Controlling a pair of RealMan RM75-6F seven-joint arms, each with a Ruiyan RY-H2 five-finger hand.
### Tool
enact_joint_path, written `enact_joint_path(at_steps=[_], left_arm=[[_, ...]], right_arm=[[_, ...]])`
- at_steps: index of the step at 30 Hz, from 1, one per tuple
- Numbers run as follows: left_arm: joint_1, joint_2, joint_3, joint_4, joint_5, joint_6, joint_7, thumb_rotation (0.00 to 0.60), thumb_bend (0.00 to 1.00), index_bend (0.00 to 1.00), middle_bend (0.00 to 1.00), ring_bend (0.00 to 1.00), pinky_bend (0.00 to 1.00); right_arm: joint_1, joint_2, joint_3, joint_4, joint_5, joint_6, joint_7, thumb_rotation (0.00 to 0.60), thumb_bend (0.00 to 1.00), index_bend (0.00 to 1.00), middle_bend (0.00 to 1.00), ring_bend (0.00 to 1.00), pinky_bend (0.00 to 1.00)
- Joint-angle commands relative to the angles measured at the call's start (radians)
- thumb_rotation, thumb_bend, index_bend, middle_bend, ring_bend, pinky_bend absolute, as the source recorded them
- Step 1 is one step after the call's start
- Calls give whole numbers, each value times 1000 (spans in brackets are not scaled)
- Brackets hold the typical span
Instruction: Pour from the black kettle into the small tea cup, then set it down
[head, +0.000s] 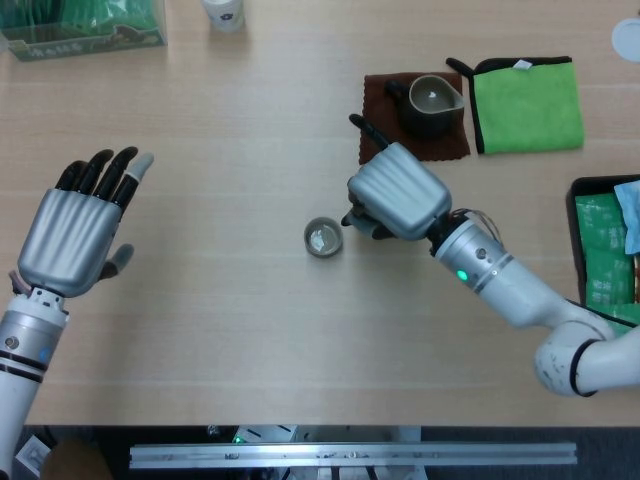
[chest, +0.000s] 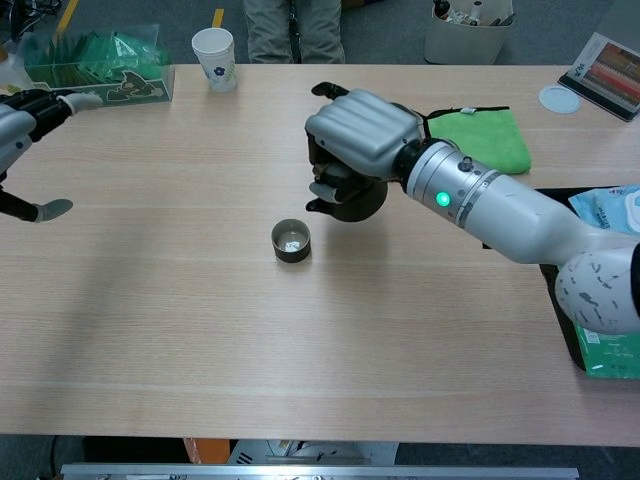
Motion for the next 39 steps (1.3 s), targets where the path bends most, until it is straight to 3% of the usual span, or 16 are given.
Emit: enact_joint_path(at_steps=[1, 18, 39], left_arm=[[5, -6, -4, -2, 7, 1, 0, 600, 232, 7, 82, 102, 197], [50, -17, -14, -6, 39, 26, -4, 600, 232, 7, 82, 102, 197], [72, -18, -32, 10, 48, 9, -23, 600, 232, 7, 82, 102, 197]], right_arm=[[21, -10, 1, 3, 27, -9, -38, 525, 348, 972, 893, 953, 0], [131, -46, -9, 3, 171, -13, -255, 527, 348, 972, 893, 953, 0], [188, -43, -45, -28, 242, 39, -327, 529, 348, 972, 893, 953, 0]])
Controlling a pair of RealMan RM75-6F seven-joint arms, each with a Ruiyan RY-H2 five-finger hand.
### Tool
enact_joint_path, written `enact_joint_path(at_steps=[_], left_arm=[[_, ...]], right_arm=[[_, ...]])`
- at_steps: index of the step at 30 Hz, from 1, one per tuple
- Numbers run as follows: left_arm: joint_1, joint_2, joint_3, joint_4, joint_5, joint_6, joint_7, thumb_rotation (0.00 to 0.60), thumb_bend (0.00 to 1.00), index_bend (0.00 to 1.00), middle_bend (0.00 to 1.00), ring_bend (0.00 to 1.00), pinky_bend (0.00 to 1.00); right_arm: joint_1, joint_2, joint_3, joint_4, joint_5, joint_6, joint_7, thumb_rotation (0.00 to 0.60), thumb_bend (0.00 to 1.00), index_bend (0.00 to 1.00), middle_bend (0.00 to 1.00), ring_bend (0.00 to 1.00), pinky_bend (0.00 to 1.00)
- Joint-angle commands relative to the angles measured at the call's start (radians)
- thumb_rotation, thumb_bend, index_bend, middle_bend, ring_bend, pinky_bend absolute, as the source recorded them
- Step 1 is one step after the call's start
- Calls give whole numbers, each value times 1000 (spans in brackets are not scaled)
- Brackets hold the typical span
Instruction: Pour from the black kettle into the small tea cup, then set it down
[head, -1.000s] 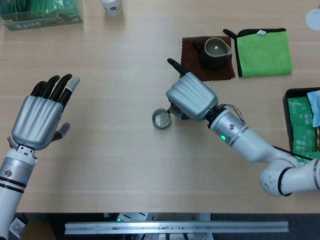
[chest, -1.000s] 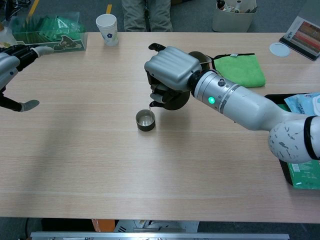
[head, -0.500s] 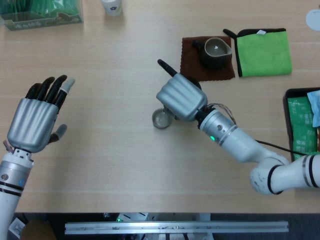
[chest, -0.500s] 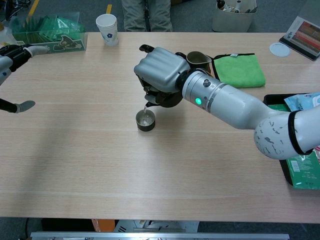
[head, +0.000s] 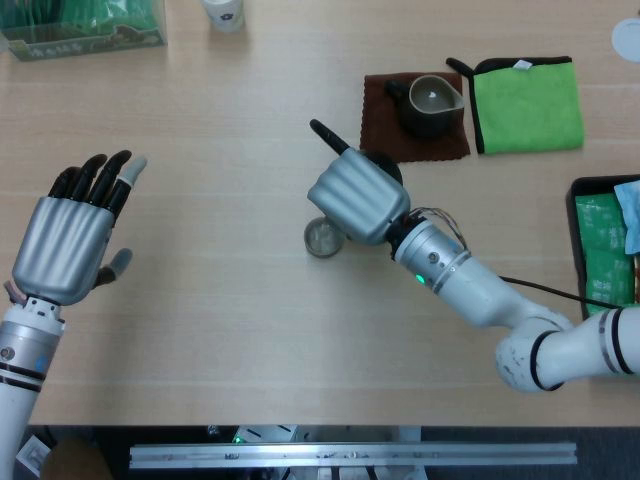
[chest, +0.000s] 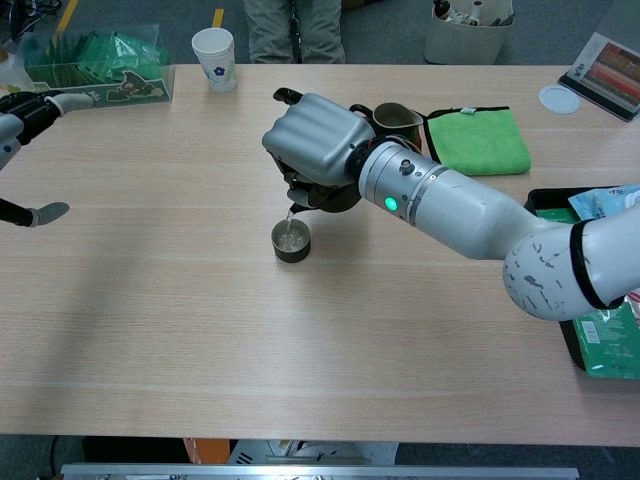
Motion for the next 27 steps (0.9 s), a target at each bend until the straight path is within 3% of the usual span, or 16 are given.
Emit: enact_joint_path(at_steps=[1, 16, 27], left_arm=[[1, 0, -2, 1, 0, -2, 1, 600, 232, 7, 82, 102, 197], [1, -6, -11, -1, -15, -27, 23, 600, 232, 7, 82, 102, 197], [-7, -16, -16, -4, -33, -50, 47, 600, 232, 7, 82, 102, 197]], right_arm=[[1, -3, -4, 1, -5, 6, 10, 529, 348, 972, 893, 953, 0], [-62, -36, -32, 70, -115, 53, 226, 537, 348, 972, 893, 953, 0], [-140, -61, -29, 119, -219, 91, 508, 564, 346, 972, 893, 953, 0]])
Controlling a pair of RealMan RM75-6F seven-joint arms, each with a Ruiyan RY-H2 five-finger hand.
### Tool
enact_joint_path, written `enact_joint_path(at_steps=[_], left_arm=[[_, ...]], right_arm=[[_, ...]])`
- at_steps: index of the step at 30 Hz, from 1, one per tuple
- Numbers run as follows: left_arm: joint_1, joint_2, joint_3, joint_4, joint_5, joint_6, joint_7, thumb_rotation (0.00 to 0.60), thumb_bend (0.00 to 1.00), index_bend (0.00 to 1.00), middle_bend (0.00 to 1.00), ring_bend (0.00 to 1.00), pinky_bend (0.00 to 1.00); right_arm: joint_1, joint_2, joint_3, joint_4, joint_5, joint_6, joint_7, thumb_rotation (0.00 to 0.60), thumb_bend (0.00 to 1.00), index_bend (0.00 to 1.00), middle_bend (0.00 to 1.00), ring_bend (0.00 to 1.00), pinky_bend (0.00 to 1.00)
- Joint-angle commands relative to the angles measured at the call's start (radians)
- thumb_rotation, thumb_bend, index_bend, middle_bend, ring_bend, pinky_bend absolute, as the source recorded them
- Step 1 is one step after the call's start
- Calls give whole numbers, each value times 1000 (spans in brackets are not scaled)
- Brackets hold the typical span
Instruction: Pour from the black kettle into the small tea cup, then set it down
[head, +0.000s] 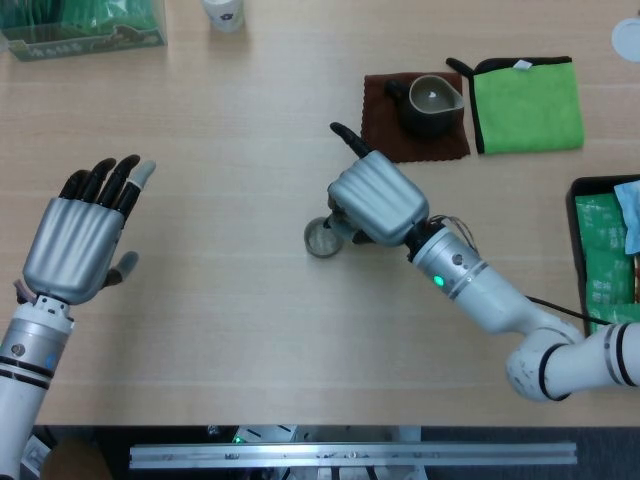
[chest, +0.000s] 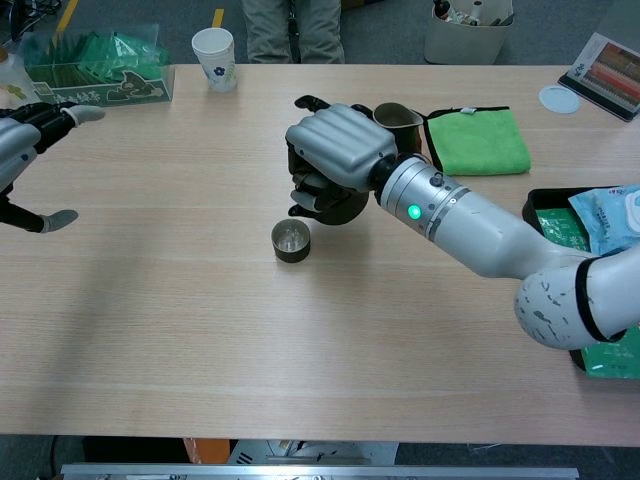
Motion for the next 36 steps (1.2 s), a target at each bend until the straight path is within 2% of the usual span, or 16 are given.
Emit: enact_joint_path(at_steps=[1, 10, 23, 29, 36], left_arm=[[-3, -1, -1, -1, -2, -5, 5, 600, 232, 7, 82, 102, 197], [-10, -7, -3, -5, -8, -18, 16, 600, 232, 7, 82, 102, 195], [-23, -11, -6, 2, -13, -39, 18, 600, 232, 7, 82, 102, 195], [-29, -19, -7, 9, -17, -49, 15, 600, 232, 7, 82, 102, 195], [-34, -25, -7, 16, -24, -57, 16, 600, 232, 7, 82, 102, 194]], right_arm=[[-35, -7, 2, 19, -47, 20, 96, 564, 346, 972, 893, 953, 0], [-101, 23, 8, 2, -112, 62, 288, 565, 345, 972, 893, 951, 0], [-198, 142, -59, -42, -188, 103, 367, 564, 344, 972, 882, 949, 0], [-240, 162, -86, -4, -211, 114, 407, 565, 343, 972, 873, 947, 0], [-277, 138, -104, 76, -222, 113, 453, 564, 343, 964, 857, 937, 0]])
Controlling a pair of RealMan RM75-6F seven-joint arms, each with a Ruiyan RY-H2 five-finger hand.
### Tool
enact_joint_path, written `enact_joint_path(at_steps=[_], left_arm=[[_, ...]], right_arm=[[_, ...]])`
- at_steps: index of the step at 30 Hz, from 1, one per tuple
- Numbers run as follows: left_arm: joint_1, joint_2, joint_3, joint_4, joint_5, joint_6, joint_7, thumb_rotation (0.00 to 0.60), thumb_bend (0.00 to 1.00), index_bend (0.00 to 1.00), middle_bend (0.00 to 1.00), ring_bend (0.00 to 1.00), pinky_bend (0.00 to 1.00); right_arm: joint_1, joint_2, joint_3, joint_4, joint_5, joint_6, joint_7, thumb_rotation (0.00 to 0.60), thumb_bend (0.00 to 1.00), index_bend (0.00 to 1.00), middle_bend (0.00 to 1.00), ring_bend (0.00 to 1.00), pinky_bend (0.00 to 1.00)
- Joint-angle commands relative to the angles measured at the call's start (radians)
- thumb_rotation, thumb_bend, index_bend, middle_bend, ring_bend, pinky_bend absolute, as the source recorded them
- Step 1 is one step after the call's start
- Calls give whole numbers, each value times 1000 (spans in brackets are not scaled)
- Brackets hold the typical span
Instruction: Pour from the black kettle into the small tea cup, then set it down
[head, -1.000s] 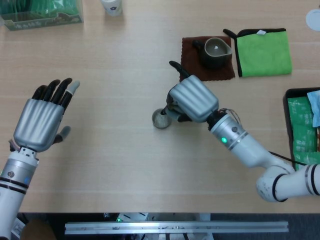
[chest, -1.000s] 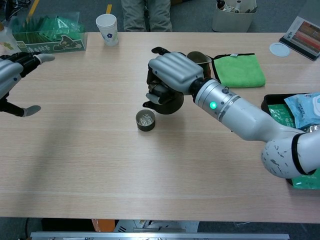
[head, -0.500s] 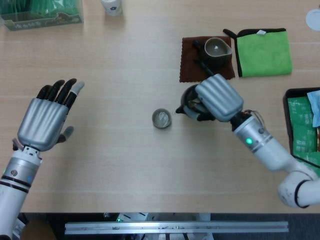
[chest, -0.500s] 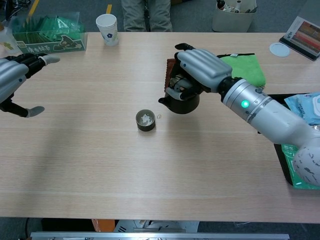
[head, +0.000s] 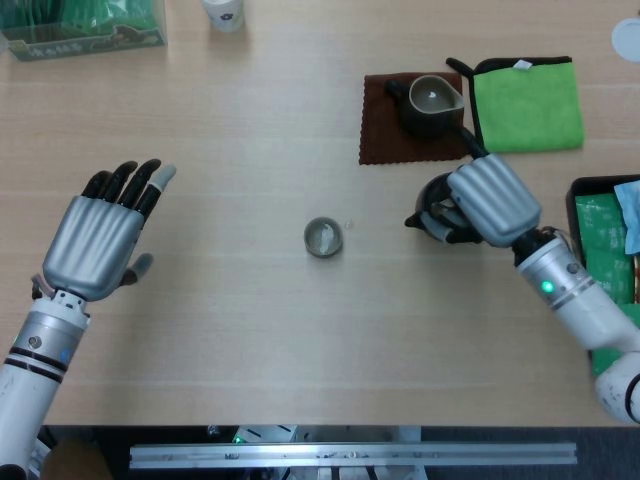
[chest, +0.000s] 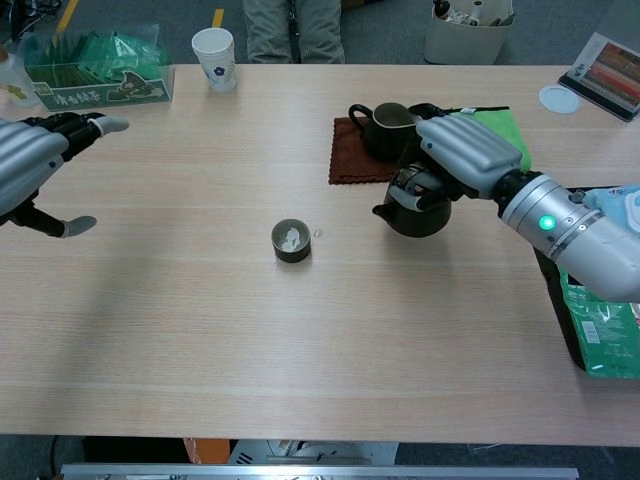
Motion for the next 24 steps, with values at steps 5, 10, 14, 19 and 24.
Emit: enact_joint_path(at_steps=[5, 10, 14, 19, 24], left_arm=[[-4, -5, -1, 9, -10, -7, -1, 600, 232, 7, 82, 102, 194], [-7, -10, 1, 19, -16, -14, -5, 600, 233, 7, 82, 102, 194], [-9, -13, 0, 26, -24, -18, -8, 600, 232, 7, 82, 102, 194], [-11, -12, 1, 31, -31, -22, -12, 600, 232, 7, 81, 102, 193], [-13, -13, 1, 35, -34, -25, -16, 600, 232, 7, 81, 102, 192]], right_arm=[[-36, -38, -21, 79, -20, -3, 40, 564, 342, 941, 834, 915, 0], [-52, -62, -23, 107, -33, -4, 75, 563, 339, 917, 811, 894, 0], [-62, -78, -20, 122, -45, 0, 96, 564, 333, 895, 795, 875, 0], [-75, -99, -22, 145, -52, -1, 108, 564, 331, 889, 789, 866, 0], [-85, -116, -21, 173, -64, 2, 119, 563, 331, 873, 776, 848, 0]])
